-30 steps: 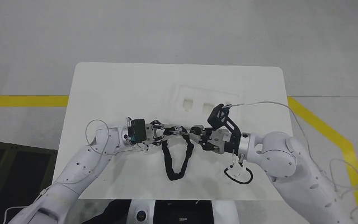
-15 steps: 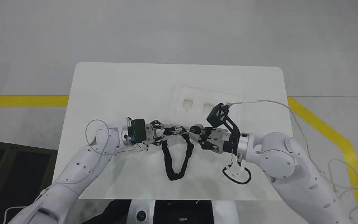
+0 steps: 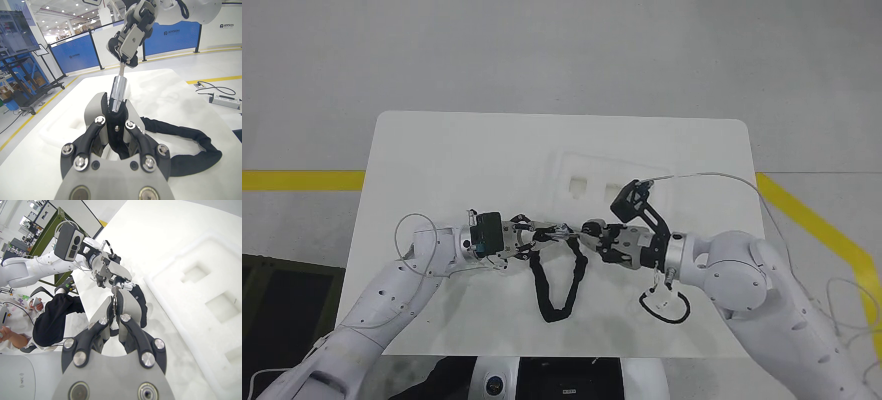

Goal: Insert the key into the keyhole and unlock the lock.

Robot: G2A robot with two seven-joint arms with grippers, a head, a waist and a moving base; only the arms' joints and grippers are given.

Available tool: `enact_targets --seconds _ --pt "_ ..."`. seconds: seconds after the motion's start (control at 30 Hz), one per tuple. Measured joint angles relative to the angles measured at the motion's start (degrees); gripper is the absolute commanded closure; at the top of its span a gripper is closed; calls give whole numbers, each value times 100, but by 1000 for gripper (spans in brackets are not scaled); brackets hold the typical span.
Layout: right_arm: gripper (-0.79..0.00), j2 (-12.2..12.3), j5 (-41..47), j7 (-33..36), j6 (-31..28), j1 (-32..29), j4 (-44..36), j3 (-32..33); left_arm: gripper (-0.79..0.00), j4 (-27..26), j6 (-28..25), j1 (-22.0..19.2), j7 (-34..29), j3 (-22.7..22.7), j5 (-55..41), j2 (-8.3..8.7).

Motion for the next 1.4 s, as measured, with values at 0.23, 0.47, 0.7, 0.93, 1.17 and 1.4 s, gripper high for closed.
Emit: enact_targets --seconds 0.23,0.47,0.7,0.93,1.17,1.4 --pt "0 -44 137 142 21 233 243 -97 0 0 0 0 0 0 0 0" --pt "0 -105 351 220 -46 462 493 -271 0 0 0 0 0 0 0 0" --pt "0 -172 488 236 -171 641 741 -488 0 0 0 0 0 0 0 0" --pt "-194 -224 518 224 -174 771 890 -613 0 0 0 0 0 0 0 0" --pt "-668 -240 524 226 -249 780 897 -619 0 0 0 0 0 0 0 0" --pt "-727 -232 513 194 -381 735 842 -523 0 0 0 0 0 0 0 0"
